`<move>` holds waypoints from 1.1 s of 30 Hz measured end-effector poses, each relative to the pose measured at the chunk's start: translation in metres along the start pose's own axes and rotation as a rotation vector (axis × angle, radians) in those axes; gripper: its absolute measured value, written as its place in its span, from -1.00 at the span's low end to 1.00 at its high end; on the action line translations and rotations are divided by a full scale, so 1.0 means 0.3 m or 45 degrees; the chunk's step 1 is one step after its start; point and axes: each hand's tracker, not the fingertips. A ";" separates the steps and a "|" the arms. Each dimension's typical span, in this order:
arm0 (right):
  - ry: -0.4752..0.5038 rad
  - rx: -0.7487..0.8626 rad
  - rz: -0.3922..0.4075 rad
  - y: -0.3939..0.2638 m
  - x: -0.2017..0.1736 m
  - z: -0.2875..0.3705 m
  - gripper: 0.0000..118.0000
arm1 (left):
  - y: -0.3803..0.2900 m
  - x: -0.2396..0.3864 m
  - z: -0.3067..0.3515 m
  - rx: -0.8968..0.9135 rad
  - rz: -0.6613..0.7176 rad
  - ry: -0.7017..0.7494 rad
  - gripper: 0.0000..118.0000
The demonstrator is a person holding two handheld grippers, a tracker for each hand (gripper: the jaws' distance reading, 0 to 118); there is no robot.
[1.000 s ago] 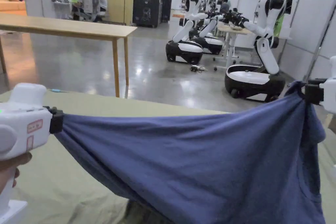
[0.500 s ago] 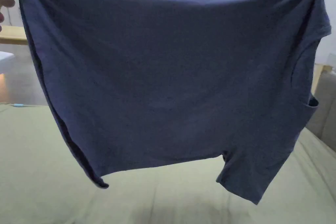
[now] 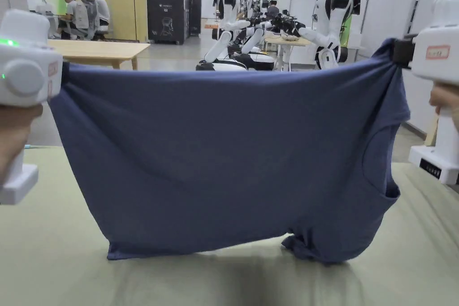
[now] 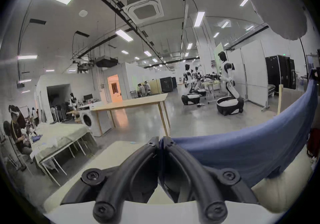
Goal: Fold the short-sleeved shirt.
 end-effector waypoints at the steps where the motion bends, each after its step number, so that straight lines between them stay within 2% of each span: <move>1: 0.003 -0.009 0.000 -0.024 0.002 -0.003 -0.89 | -0.021 0.010 0.008 -0.007 0.001 -0.001 -0.98; 4: 0.003 -0.026 0.009 -0.045 0.012 0.004 -0.89 | -0.051 0.021 0.024 -0.020 -0.006 -0.011 -0.98; 9: 0.018 -0.038 -0.007 -0.056 0.047 0.103 -0.89 | -0.054 0.022 0.175 -0.014 -0.014 -0.041 -0.98; 17: 0.080 -0.107 0.036 -0.254 0.101 0.555 -0.89 | -0.273 -0.044 0.619 -0.058 0.005 -0.143 -0.98; 20: 0.105 -0.188 0.065 -0.425 0.111 0.753 -0.89 | -0.439 -0.066 0.803 -0.149 0.030 -0.292 -0.98; 26: 0.129 -0.498 0.119 -0.897 0.107 1.044 -0.89 | -0.875 -0.084 1.081 -0.434 -0.064 -0.368 -0.98; 28: 0.150 -0.616 0.143 -1.082 0.111 1.099 -0.89 | -1.024 -0.088 1.143 -0.547 -0.022 -0.401 -0.98; 31: 0.145 -0.792 0.109 -1.314 0.095 1.156 -0.89 | -1.197 -0.075 1.198 -0.719 -0.049 -0.403 -0.98; 33: 0.099 -0.847 0.086 -1.411 0.083 1.174 -0.89 | -1.258 -0.076 1.200 -0.769 -0.056 -0.378 -0.97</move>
